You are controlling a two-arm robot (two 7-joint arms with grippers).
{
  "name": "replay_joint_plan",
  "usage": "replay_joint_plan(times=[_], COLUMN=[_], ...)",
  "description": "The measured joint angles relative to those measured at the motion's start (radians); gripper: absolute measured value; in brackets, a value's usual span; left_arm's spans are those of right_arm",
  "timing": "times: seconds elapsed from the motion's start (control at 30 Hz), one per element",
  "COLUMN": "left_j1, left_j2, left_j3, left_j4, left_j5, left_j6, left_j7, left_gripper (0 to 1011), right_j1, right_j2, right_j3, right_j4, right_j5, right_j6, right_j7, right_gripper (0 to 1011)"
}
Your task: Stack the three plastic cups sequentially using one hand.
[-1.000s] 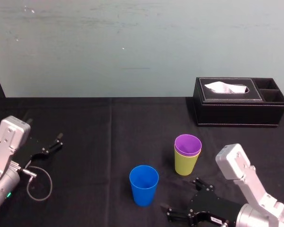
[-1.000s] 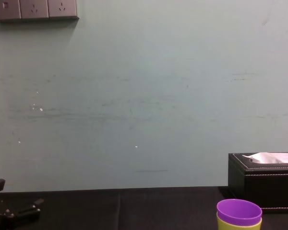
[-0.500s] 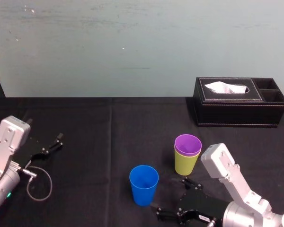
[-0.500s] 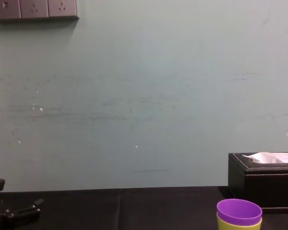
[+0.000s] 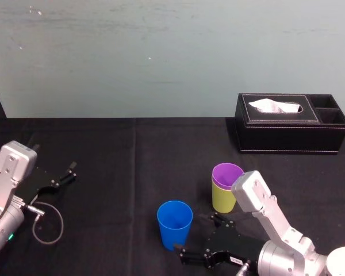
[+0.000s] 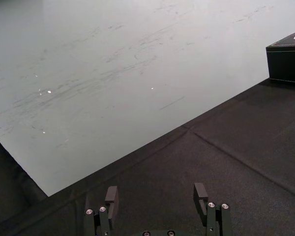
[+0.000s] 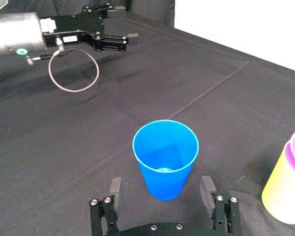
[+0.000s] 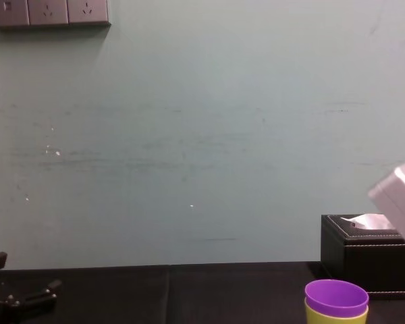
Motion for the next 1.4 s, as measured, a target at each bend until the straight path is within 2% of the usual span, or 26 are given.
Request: replay_joint_plan(times=[0.5, 1.4], left_j1=[0.000, 0.000], left_j2=[0.000, 0.000], left_j3=[0.000, 0.000], left_j4=[0.000, 0.000], left_j5=[0.000, 0.000], left_j6=[0.000, 0.000], left_j7=[0.000, 0.000], left_gripper=[1000, 1000], right_j1=[0.026, 0.046], right_j2=[-0.037, -0.067], right_j3=[-0.022, -0.035], right_j4=[0.046, 0.079], right_j5=[-0.005, -0.015], right_j6=[0.003, -0.018], right_j7=[-0.001, -0.001], right_gripper=[1003, 1003])
